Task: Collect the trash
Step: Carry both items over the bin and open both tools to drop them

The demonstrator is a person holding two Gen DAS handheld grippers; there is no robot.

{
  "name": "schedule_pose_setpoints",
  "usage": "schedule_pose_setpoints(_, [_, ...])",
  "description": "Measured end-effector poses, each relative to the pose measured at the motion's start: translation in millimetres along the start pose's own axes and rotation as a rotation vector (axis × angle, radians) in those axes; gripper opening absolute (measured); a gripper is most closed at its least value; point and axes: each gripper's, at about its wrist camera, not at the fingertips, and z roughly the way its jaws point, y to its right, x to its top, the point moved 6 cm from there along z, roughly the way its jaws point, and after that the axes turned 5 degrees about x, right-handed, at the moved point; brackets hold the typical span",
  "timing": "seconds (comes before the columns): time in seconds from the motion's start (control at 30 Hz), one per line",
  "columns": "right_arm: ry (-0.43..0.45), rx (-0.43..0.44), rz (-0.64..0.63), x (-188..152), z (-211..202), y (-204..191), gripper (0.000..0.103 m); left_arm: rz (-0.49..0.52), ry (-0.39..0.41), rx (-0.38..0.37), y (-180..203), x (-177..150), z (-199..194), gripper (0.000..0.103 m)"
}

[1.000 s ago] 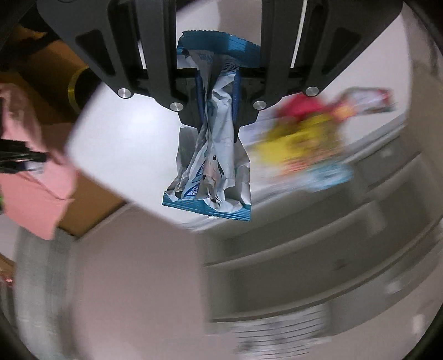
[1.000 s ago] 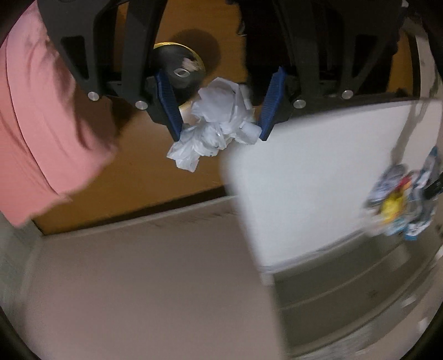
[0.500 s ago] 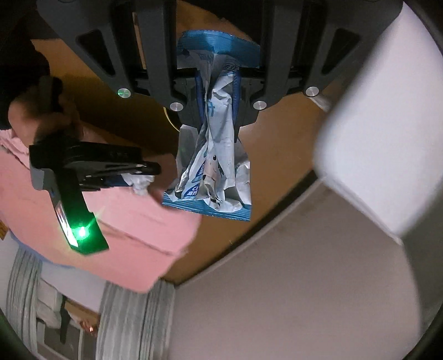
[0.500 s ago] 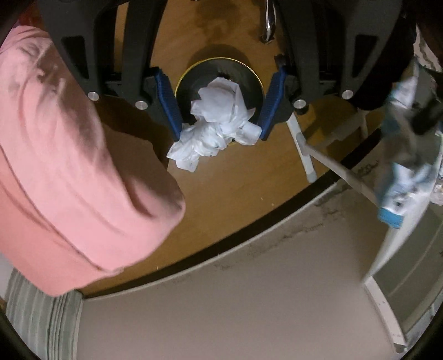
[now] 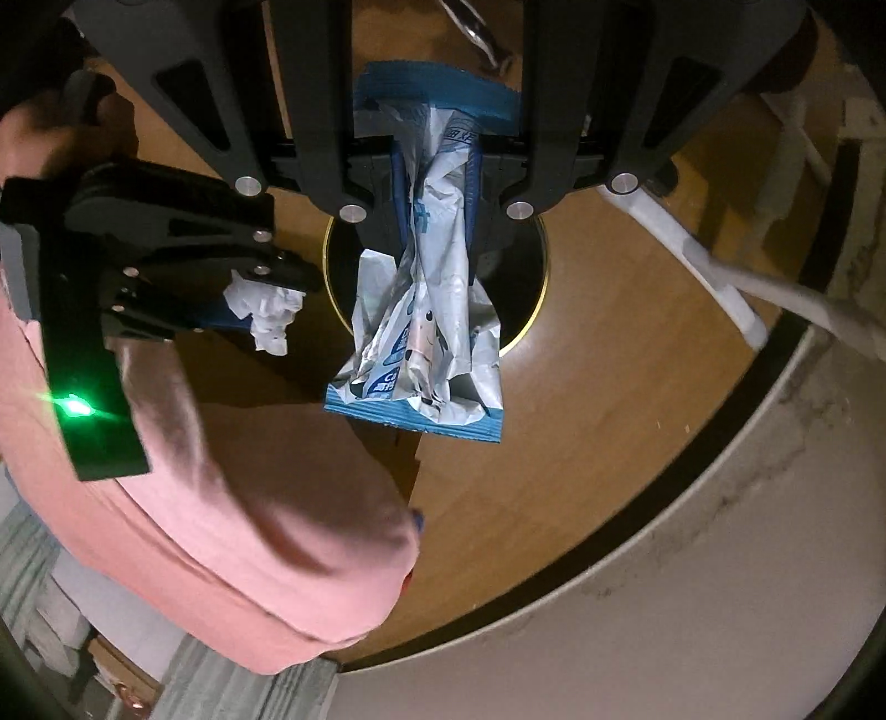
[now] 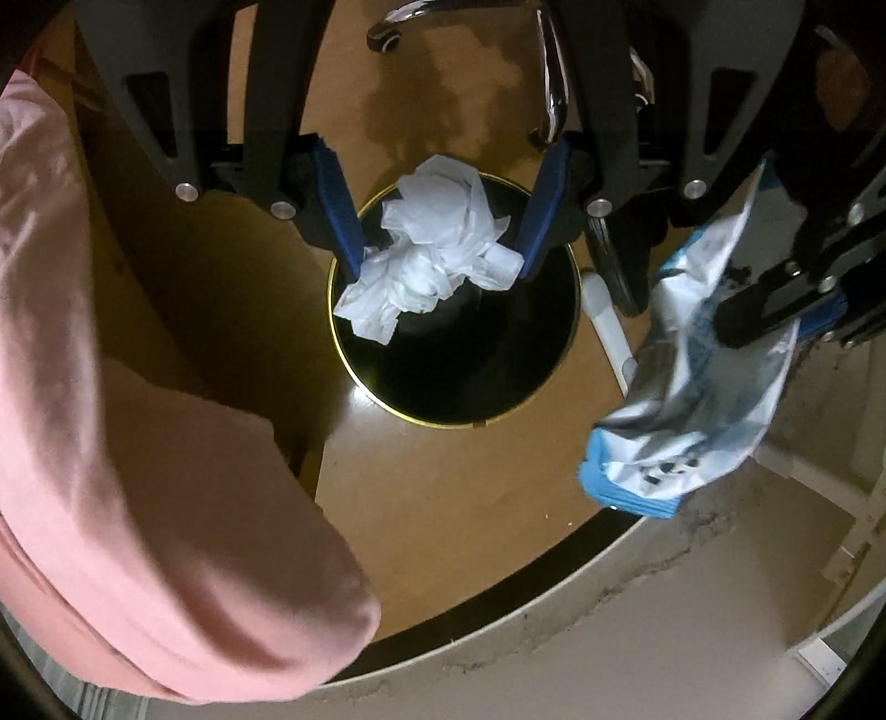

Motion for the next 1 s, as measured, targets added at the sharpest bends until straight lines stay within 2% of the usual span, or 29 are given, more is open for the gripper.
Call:
schedule_pose_setpoints(0.33, [-0.014,0.021,0.004,0.4,8.5,-3.8,0.057,-0.018,-0.044,-0.001,-14.2,-19.2,26.8,0.015])
schedule_pose_setpoints(0.37, [-0.010,0.025,0.004,1.7,8.8,-4.2,0.059,-0.019,-0.045,0.000,-14.2,-18.7,26.8,0.015])
schedule_pose_setpoints(0.47, [0.001,0.041,0.014,4.5,5.9,-3.6,0.077,-0.022,-0.037,0.001,-14.4,-18.8,24.7,0.015])
schedule_pose_setpoints(0.77, [0.073,0.031,0.064,15.9,-15.9,6.0,0.078,-0.013,-0.044,-0.013,-7.6,-15.8,27.9,0.016])
schedule_pose_setpoints(0.8, [0.085,0.026,0.074,17.1,-18.9,8.9,0.078,-0.007,-0.045,-0.016,-5.0,-15.2,28.2,0.020])
schedule_pose_setpoints(0.87, [0.107,0.020,0.097,19.2,-24.8,14.4,0.078,-0.001,-0.049,-0.025,0.3,-14.2,28.5,0.041])
schedule_pose_setpoints(0.9, [0.119,0.019,0.108,20.7,-28.3,17.7,0.078,0.006,-0.039,-0.033,3.8,-13.6,26.9,0.058])
schedule_pose_setpoints(0.93, [0.128,0.017,0.115,22.0,-30.9,20.0,0.078,0.014,-0.025,-0.032,6.5,-12.7,25.0,0.067])
schedule_pose_setpoints(1.0, [0.143,0.014,0.127,24.0,-36.5,24.0,0.078,0.031,-0.007,-0.024,11.7,-11.0,21.9,0.069])
